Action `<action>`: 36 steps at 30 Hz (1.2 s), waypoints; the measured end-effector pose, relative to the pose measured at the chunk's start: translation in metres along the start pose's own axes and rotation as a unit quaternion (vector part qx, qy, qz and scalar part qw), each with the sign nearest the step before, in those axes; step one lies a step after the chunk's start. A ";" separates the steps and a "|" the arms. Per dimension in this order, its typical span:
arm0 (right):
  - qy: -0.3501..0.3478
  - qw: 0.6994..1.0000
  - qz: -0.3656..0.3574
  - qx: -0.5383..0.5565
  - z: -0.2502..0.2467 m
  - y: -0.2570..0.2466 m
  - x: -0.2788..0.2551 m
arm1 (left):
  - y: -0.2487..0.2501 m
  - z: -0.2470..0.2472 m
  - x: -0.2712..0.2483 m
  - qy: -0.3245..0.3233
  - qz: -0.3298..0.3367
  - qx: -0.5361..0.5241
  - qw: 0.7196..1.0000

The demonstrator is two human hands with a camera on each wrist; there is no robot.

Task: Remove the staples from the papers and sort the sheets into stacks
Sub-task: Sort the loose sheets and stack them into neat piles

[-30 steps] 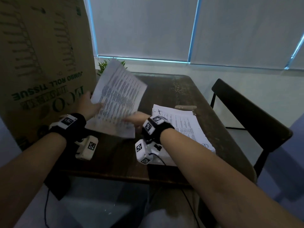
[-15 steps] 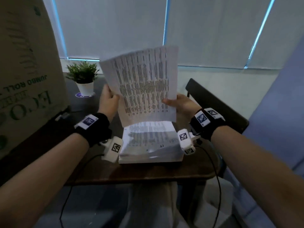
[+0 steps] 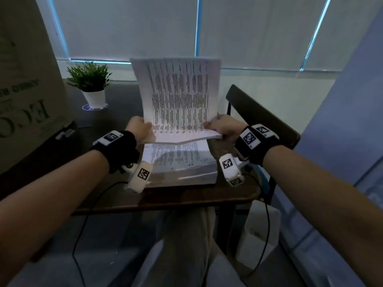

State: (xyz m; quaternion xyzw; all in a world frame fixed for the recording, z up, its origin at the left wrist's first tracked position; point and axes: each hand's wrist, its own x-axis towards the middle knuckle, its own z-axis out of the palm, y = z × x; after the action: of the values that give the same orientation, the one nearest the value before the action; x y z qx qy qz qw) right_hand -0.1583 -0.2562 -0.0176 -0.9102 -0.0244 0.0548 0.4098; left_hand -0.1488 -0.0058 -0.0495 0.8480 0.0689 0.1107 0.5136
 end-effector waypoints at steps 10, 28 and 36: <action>-0.019 0.987 0.054 -0.149 0.031 0.024 -0.018 | -0.040 0.018 -0.030 -0.054 -0.025 0.237 0.970; -0.155 0.948 0.050 -0.274 0.048 0.036 0.001 | -0.044 0.004 0.003 -0.233 -0.237 0.129 0.934; -0.143 0.944 0.025 -0.297 0.049 0.037 0.005 | -0.019 0.014 -0.017 -0.212 -0.237 0.077 0.945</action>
State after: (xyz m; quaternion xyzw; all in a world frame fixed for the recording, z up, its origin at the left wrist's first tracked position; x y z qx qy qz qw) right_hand -0.1595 -0.2440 -0.0780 -0.9735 -0.0755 0.1850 0.1116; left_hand -0.1616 -0.0125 -0.0748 0.8479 0.1660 -0.2025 0.4609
